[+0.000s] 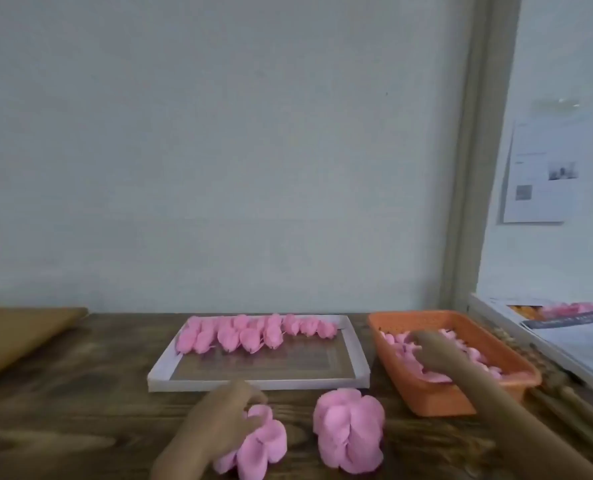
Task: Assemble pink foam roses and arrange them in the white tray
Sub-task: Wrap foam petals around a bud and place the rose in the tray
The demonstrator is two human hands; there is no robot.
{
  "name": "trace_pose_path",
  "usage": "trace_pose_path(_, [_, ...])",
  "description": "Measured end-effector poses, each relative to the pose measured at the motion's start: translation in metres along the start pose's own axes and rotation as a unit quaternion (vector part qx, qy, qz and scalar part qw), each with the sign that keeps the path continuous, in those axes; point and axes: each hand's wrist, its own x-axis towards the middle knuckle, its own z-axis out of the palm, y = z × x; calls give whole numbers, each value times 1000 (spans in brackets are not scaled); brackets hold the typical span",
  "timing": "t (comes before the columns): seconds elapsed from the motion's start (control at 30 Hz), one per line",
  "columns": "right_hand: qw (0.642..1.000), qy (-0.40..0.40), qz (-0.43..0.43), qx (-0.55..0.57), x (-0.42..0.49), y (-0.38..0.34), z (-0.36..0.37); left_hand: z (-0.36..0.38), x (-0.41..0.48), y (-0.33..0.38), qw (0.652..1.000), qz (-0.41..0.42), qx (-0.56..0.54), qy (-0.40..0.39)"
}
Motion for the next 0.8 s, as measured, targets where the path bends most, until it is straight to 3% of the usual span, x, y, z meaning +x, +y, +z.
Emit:
trace_pose_path(0.07, [995,-84,27,-49,2,-4,11,11,7,-4,999,-29,24,-39])
trace_pose_path(0.13, [992,-121,46,-9,10,1,12,18,9,-7,998,-47,34,-28])
trace_pose_path(0.27, [987,-134,71,45,20,6,5,20,15,-8,996,-82,20,23])
trace_pose_path(0.37, [988,-64,133,39,18,11,14,21,15,-12,994,-91,-10,57])
trace_pose_path(0.53, [989,7,88,121,28,34,19,17,13,-13,989,-115,-57,71])
trace_pose_path(0.63, [959,84,115,246,30,24,12,17,12,-13,984,-113,-74,118])
trace_pose_path(0.8, [918,150,121,347,16,-2,-4,25,16,-17,977,-125,-69,155])
